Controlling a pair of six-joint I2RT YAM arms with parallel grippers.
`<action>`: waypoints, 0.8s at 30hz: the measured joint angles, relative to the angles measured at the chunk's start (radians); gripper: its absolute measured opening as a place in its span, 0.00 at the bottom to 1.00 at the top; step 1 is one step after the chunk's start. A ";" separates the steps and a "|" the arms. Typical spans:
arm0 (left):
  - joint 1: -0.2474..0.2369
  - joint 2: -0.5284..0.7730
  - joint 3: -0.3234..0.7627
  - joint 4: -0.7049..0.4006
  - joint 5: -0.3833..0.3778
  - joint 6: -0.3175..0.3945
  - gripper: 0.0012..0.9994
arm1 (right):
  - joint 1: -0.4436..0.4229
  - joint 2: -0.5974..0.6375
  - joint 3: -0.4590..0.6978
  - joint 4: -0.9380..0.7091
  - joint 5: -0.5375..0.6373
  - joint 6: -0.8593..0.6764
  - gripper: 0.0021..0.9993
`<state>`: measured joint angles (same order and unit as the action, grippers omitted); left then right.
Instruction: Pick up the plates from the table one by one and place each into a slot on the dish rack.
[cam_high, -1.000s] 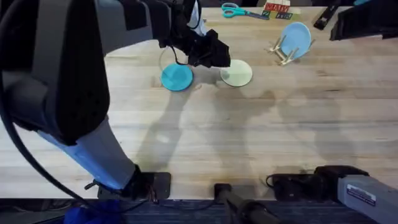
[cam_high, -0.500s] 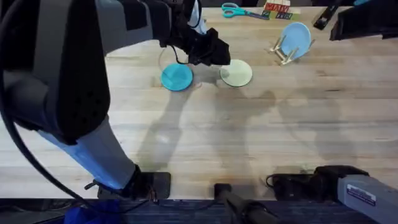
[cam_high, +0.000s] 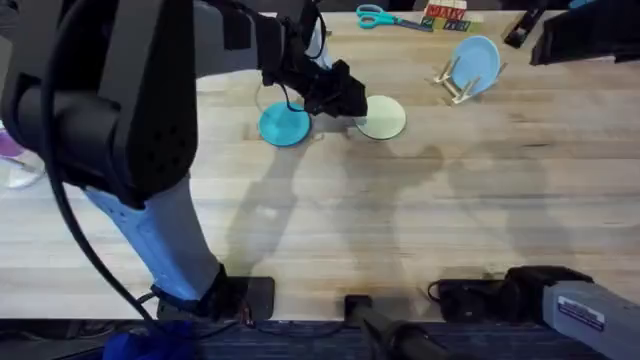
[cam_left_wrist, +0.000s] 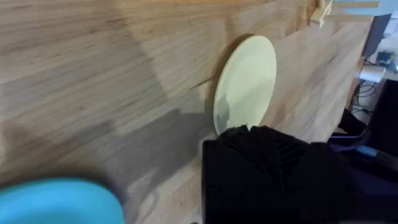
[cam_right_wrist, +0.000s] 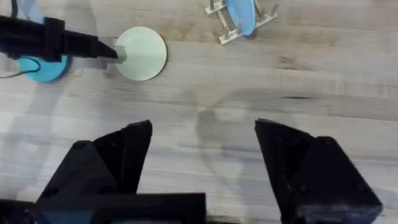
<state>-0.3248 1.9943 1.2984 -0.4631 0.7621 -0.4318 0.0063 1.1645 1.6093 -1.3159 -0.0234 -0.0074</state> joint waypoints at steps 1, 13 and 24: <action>0.000 0.003 0.000 0.004 0.000 -0.003 0.04 | 0.000 0.000 0.000 0.000 0.000 0.000 0.99; 0.000 0.003 0.000 0.028 -0.002 -0.034 0.04 | 0.000 0.000 0.000 0.000 0.000 0.000 1.00; 0.001 0.068 0.000 0.037 0.006 -0.041 0.04 | 0.000 0.000 0.000 0.000 0.000 0.000 0.99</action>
<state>-0.3235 2.0621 1.2981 -0.4263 0.7678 -0.4728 0.0063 1.1645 1.6093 -1.3159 -0.0231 -0.0074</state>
